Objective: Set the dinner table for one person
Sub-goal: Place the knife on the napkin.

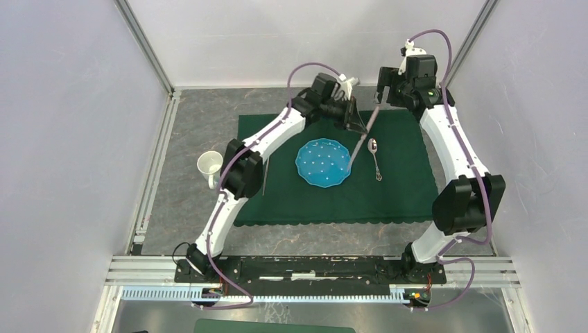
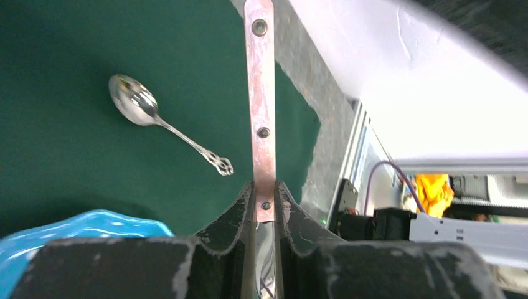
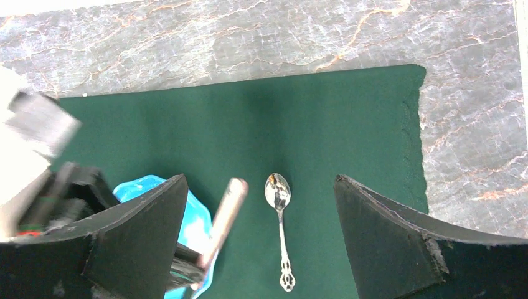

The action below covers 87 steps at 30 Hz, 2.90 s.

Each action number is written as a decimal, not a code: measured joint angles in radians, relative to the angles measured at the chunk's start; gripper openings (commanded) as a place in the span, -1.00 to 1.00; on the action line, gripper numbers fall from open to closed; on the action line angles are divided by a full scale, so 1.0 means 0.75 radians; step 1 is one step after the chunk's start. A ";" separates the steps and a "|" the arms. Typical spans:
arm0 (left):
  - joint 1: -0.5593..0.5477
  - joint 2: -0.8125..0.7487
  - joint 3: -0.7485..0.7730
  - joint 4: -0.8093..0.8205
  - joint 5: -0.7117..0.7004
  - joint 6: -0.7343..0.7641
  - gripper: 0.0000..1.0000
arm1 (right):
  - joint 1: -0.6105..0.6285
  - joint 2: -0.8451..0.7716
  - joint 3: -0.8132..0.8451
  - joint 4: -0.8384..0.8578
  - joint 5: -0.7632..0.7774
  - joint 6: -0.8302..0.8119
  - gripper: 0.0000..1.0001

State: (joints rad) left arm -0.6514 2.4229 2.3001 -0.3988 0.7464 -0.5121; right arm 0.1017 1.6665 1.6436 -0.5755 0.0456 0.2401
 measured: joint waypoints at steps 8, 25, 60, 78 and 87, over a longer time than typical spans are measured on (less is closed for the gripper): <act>-0.077 0.114 -0.017 -0.094 0.098 0.004 -0.96 | -0.003 -0.063 -0.069 0.009 0.011 0.021 0.88; -0.244 0.182 -0.015 -0.410 0.092 0.242 -0.96 | -0.003 -0.138 -0.183 0.009 0.010 0.074 0.87; -0.444 0.133 -0.080 -0.729 -0.346 0.665 0.43 | -0.003 -0.168 -0.281 0.018 -0.006 0.066 0.87; -0.335 -0.178 -0.473 -0.411 -0.433 0.528 1.00 | -0.003 -0.089 -0.201 -0.113 -0.121 -0.084 0.89; -0.035 -0.587 -0.759 -0.144 -0.503 0.377 1.00 | 0.004 -0.050 -0.249 -0.296 -0.262 -0.149 0.85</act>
State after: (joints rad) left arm -0.6777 1.9823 1.7309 -0.5072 0.3691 -0.2295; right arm 0.1047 1.6287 1.4570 -0.7975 -0.1513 0.1284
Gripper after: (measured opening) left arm 0.994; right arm 0.935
